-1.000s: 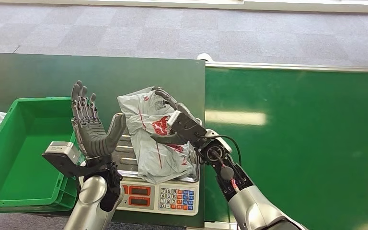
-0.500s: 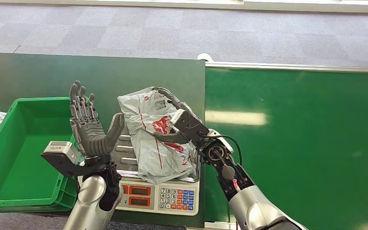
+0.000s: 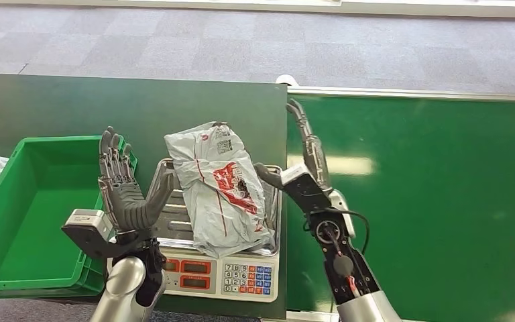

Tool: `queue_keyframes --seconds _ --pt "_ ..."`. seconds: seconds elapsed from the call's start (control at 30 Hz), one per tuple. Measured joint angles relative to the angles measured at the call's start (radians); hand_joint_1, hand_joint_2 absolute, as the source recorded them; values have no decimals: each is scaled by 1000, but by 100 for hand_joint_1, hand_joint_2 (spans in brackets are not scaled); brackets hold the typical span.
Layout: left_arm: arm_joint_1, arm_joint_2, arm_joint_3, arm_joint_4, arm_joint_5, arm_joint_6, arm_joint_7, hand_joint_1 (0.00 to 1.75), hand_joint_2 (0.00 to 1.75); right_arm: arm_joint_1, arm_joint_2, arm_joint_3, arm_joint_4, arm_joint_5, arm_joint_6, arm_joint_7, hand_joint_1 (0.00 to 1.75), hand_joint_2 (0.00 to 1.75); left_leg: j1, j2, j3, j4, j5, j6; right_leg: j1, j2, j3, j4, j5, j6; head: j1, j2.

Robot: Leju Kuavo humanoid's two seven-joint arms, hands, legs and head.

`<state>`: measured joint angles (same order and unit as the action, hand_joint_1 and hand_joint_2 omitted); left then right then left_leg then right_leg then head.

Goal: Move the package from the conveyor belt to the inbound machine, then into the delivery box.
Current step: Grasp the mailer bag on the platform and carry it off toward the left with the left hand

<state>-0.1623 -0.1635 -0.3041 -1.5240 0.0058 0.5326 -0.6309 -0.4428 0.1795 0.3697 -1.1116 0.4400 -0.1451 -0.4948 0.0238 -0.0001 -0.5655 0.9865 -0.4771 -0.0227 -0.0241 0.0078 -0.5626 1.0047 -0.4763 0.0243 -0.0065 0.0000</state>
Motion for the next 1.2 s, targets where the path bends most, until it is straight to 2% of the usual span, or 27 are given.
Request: queue_keyframes --seconds 0.1,0.2,0.3,0.43,0.63,0.9,1.2 --pt "55 16 18 -20 -24 1 2 0 175 156 -67 -69 -208 36 -80 27 0 175 0 -2 0 0 -1 0 0 -2 0 -1 -1 1 0 0" --pt "109 35 30 -38 -60 2 1 0 175 350 -123 -161 -372 14 -125 1 0 175 0 -5 -1 0 -3 0 0 -3 1 -1 -3 0 0 0" --pt "138 57 33 -46 -111 2 -1 0 175 529 -142 -240 -487 -35 -140 -59 0 175 0 -4 -1 0 -5 0 0 -4 1 -1 -5 -1 0 0" --pt "144 83 33 -60 -150 -10 0 0 175 657 -144 -273 -576 -59 -147 -88 0 175 0 -3 0 -1 -5 -1 1 -3 1 -1 -5 -1 0 0" --pt "141 102 22 -80 -224 -50 48 0 175 712 -126 -267 -641 -28 -154 -58 0 175 0 -2 2 -1 -4 -1 0 -3 3 -1 -5 -1 0 0" --pt "96 94 4 -85 -346 -97 189 0 175 715 -85 -238 -656 17 -112 -33 0 175 0 -2 2 -1 -4 -1 0 -3 3 -1 -4 -1 0 0" --pt "71 83 3 -85 -370 -105 209 0 175 710 -62 -231 -656 19 -103 -31 0 175 0 -2 2 -1 -4 -1 0 -3 3 -1 -4 -1 0 0"
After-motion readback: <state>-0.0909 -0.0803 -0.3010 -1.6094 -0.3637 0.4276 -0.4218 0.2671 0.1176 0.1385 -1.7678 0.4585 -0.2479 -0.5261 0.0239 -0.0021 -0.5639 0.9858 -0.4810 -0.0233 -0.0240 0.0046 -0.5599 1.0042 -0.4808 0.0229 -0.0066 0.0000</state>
